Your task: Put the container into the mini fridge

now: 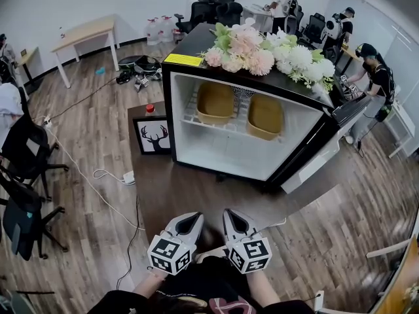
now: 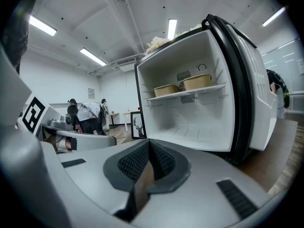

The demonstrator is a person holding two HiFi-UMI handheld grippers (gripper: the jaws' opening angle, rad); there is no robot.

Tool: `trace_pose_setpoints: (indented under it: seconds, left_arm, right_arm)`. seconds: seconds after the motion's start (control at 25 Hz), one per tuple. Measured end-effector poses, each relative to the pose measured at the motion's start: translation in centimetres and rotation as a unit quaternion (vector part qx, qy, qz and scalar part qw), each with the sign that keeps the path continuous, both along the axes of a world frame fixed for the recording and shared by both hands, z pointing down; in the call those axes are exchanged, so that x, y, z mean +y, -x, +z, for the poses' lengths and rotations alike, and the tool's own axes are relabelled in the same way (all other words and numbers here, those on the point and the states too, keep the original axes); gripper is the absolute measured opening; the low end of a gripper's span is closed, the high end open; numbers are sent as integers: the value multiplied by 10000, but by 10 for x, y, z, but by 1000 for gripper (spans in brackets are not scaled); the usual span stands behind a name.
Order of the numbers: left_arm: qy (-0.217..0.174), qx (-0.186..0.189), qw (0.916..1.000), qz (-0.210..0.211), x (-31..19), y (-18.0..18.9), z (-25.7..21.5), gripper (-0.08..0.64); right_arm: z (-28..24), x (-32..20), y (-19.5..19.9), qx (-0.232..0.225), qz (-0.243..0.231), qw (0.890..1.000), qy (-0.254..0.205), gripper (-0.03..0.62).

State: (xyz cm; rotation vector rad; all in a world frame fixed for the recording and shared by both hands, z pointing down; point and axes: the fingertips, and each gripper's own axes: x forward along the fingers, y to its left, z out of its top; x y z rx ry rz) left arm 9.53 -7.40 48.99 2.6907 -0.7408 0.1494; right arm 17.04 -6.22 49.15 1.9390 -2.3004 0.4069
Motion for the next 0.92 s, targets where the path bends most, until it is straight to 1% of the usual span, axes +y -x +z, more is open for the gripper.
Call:
trace_pose_setpoints:
  seconds: [0.4, 0.92]
  left_arm:
    - [-50, -14, 9999, -139, 1, -4, 2, 9]
    - [-19, -24, 9998, -181, 4, -7, 6, 9]
  right_arm:
    - [3, 0, -11, 120, 48, 9999, 8, 6]
    - [12, 5, -10, 252, -84, 9996, 107, 6]
